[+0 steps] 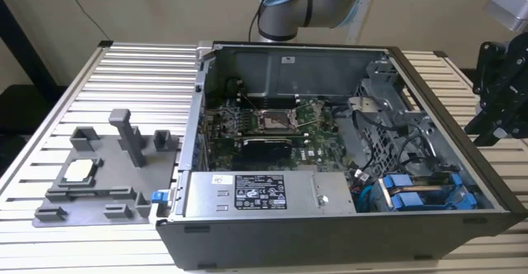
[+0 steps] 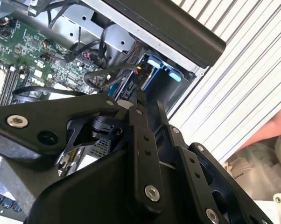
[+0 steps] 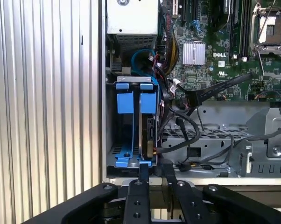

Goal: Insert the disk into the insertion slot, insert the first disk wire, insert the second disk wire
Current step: 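Insert the first disk wire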

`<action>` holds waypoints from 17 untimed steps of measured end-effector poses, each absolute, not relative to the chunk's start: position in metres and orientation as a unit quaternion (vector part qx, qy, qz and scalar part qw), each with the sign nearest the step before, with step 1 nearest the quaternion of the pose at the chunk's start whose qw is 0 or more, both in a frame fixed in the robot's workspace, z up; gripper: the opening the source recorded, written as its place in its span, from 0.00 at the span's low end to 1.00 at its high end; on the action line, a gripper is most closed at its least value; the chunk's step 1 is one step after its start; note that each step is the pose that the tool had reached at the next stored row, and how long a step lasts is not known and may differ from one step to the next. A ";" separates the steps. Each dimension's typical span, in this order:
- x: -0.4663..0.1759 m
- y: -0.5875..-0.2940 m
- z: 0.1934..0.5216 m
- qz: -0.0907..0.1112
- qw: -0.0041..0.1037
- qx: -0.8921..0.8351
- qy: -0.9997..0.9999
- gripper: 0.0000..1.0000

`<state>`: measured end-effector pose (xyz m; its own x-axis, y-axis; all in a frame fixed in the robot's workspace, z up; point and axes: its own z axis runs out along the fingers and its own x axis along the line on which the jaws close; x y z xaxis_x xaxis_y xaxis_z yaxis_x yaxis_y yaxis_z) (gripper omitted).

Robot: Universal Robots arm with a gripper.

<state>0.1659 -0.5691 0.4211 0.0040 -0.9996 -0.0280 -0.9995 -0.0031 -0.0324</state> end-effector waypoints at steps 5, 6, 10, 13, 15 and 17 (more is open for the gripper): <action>0.166 -0.569 0.421 -0.002 0.021 -0.708 0.706 0.26; 0.166 -0.569 0.421 -0.002 0.021 -0.708 0.706 0.26; 0.166 -0.566 0.421 -0.002 0.021 -0.708 0.706 0.26; 0.166 -0.561 0.421 -0.002 0.021 -0.708 0.706 0.26; 0.166 -0.558 0.421 -0.002 0.021 -0.708 0.706 0.26; 0.166 -0.554 0.421 -0.002 0.021 -0.708 0.706 0.26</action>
<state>0.1659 -0.5542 0.4212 0.0040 -0.9996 -0.0278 -0.9995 -0.0031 -0.0324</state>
